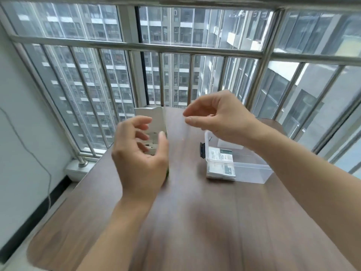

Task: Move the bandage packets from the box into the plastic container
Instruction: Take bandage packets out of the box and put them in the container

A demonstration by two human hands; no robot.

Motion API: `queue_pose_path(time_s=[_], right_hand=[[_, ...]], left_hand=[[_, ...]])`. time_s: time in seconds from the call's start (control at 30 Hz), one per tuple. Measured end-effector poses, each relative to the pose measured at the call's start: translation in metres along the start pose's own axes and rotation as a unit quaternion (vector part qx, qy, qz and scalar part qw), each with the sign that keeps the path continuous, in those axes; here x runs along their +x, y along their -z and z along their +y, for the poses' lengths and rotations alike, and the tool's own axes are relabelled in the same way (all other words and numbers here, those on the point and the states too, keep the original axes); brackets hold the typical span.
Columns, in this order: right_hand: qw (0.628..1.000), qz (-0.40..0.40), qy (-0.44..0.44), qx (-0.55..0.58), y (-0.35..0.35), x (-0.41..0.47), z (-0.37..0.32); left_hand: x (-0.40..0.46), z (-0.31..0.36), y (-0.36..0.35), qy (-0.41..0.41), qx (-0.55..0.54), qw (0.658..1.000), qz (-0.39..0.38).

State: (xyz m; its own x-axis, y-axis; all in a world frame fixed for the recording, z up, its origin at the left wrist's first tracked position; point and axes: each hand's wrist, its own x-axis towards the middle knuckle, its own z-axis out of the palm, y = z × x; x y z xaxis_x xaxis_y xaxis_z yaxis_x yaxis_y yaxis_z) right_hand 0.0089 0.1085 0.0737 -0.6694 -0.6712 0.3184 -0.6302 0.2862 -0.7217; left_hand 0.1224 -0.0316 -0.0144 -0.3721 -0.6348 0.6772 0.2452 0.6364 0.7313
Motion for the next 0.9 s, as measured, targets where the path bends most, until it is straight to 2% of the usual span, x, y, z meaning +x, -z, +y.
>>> queue_pose_path(time_s=[0.03,0.07,0.1,0.13,0.2,0.23,0.3,0.4,0.6,0.73,0.9], right_hand=[[0.997,-0.023,0.057,-0.045,-0.013,0.006,-0.016],[0.987,-0.052,0.095,-0.114,-0.024,0.012,-0.028],[0.970,-0.088,0.121,-0.192,-0.035,0.020,-0.037],[0.947,-0.127,0.137,-0.261,-0.046,0.029,-0.045],[0.903,-0.184,0.121,-0.368,-0.063,0.048,-0.050],[0.891,-0.189,0.102,-0.399,-0.069,0.056,-0.052],[0.880,-0.193,0.079,-0.427,-0.076,0.065,-0.050],[0.856,-0.202,0.077,-0.469,-0.083,0.064,-0.051],[0.869,-0.118,0.020,-0.480,-0.096,0.062,-0.041],[0.884,-0.093,-0.023,-0.457,-0.099,0.064,-0.034],[0.903,-0.065,-0.030,-0.423,-0.104,0.062,-0.022]], left_hand=[[0.013,-0.008,0.015,0.018,0.009,0.999,0.049],[0.022,-0.016,0.024,0.055,0.018,0.996,0.066],[0.028,-0.026,0.030,0.099,0.041,0.993,0.045],[0.032,-0.036,0.034,0.138,0.078,0.987,-0.009],[0.029,-0.050,0.033,0.189,0.115,0.966,-0.135],[0.028,-0.053,0.032,0.206,0.103,0.958,-0.169],[0.028,-0.057,0.027,0.250,0.055,0.950,-0.181],[0.031,-0.061,0.018,0.269,0.067,0.946,-0.169],[0.030,-0.057,0.008,0.263,0.106,0.952,-0.119],[0.030,-0.060,0.007,0.271,0.107,0.950,-0.114],[0.029,-0.058,0.009,0.277,0.117,0.947,-0.110]])
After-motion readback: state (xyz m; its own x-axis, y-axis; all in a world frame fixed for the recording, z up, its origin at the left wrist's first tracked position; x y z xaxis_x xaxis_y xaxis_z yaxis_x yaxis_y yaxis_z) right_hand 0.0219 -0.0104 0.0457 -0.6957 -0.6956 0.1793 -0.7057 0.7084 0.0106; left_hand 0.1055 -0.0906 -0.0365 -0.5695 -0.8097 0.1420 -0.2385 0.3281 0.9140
